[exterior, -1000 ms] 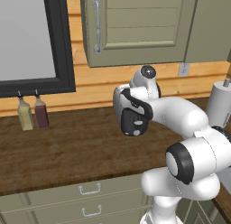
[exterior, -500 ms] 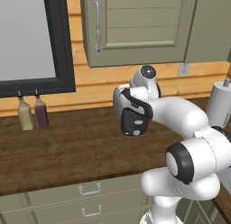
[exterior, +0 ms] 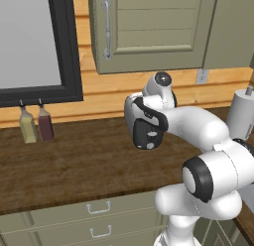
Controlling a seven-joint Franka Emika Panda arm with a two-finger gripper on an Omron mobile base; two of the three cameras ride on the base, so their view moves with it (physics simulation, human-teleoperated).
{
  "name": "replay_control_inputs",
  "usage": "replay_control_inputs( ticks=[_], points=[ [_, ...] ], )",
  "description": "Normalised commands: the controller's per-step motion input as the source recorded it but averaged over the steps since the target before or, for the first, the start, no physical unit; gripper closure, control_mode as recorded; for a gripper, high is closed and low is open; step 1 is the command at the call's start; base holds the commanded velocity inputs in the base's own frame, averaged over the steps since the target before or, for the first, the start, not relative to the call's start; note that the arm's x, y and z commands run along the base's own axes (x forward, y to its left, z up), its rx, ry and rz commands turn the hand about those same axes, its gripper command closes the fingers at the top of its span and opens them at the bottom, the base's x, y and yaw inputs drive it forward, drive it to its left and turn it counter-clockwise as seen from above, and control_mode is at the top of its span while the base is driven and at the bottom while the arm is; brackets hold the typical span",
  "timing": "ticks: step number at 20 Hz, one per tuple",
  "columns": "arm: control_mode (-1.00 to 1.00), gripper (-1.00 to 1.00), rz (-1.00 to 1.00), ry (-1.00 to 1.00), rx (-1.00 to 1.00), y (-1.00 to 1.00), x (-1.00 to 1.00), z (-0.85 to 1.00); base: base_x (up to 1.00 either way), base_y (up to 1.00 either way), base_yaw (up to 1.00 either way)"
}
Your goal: Start the toaster. Once the lever pops up, take the bread to the plate on the dining counter.
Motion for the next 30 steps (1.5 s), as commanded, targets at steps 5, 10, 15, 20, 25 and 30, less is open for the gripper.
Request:
replay_control_inputs(
  ticks=[5, 10, 15, 20, 25, 30],
  points=[
    [-1.0, -1.0, 0.0, 0.0, 0.0, 0.0, 0.0, 0.0, 0.0, 0.0, 0.0],
    [-1.0, -1.0, 0.0, 0.0, 0.0, 0.0, 0.0, 0.0, 0.0, 0.0, 0.0],
    [-1.0, -1.0, 0.0, 0.0, 0.0, 0.0, 0.0, 0.0, 0.0, 0.0, 0.0],
    [-1.0, -1.0, 0.0, 0.0, 0.0, 0.0, 0.0, 0.0, 0.0, 0.0, 0.0],
    [-1.0, -1.0, 0.0, 0.0, 0.0, 0.0, 0.0, 0.0, 0.0, 0.0, 0.0],
    [-1.0, -1.0, 0.0, 0.0, 0.0, 0.0, 0.0, 0.0, 0.0, 0.0, 0.0]
  ],
)
